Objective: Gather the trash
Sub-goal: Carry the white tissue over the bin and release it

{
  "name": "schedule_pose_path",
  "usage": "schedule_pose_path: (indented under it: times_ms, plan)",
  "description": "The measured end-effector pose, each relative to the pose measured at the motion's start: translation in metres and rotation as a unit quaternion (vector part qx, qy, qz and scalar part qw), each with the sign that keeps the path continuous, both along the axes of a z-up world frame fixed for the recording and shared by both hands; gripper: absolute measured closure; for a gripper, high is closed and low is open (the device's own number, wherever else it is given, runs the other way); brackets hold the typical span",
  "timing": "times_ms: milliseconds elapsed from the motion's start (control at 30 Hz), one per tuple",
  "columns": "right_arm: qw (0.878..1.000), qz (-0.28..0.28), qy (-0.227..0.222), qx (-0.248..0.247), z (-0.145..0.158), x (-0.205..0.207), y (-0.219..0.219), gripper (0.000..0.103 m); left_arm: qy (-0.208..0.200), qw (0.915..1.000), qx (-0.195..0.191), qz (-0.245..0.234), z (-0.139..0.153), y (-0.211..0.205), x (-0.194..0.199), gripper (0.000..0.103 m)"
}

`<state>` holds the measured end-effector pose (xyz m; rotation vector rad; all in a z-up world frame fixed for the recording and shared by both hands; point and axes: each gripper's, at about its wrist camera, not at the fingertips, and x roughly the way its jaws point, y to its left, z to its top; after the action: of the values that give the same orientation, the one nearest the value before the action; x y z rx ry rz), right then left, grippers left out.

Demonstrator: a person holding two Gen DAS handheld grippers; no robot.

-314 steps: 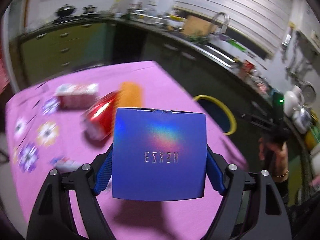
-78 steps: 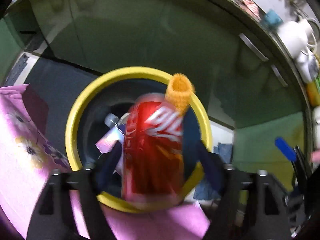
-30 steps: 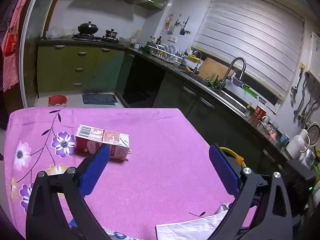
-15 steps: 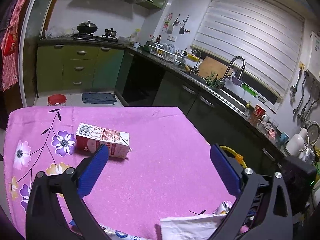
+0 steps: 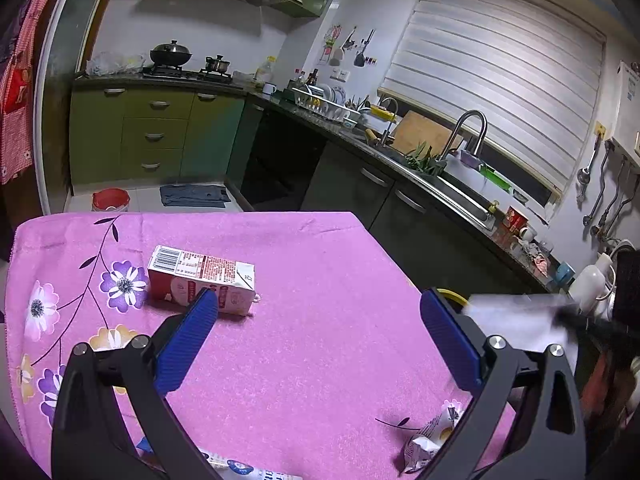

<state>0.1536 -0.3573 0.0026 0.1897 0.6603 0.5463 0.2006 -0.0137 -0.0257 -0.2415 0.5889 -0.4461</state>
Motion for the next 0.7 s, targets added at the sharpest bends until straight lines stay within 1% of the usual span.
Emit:
schedule_pose_path:
  times_ms: [67, 167, 267, 333, 433, 533, 600, 700]
  plan:
    - [0.998, -0.058, -0.011, -0.012, 0.010, 0.001, -0.032, 0.100, 0.001, 1.0000, 0.002, -0.002, 0.000, -0.002, 0.000, 0.007]
    - [0.991, -0.125, -0.010, -0.036, 0.010, 0.008, -0.073, 0.100, 0.002, 1.0000, 0.006, -0.005, -0.001, -0.004, 0.001, 0.007]
    - [0.983, -0.174, 0.014, -0.049, -0.005, 0.027, -0.108, 0.100, 0.002, 0.9999, 0.008, -0.007, -0.001, -0.007, 0.001, 0.007]
    - [0.977, -0.200, 0.039, -0.056, -0.023, 0.044, -0.130, 0.100, 0.002, 0.9999, 0.010, -0.007, -0.002, -0.008, 0.001, 0.007]
    - [0.973, -0.214, 0.073, -0.053, -0.053, 0.068, -0.153, 0.100, 0.003, 0.9999, 0.010, -0.006, -0.003, -0.007, 0.002, 0.007]
    - [0.971, -0.215, 0.096, -0.040, -0.072, 0.089, -0.164, 0.100, 0.005, 0.9999, 0.010, -0.004, -0.005, -0.005, 0.003, 0.007]
    - [0.971, -0.216, 0.097, -0.037, -0.079, 0.098, -0.167, 0.100, 0.008, 0.9999, 0.010, -0.004, -0.006, -0.004, 0.005, 0.007]
    - [0.966, -0.236, 0.099, -0.043, -0.088, 0.110, -0.174, 0.100, 0.011, 0.9999, 0.011, -0.004, -0.007, -0.005, 0.005, 0.007]
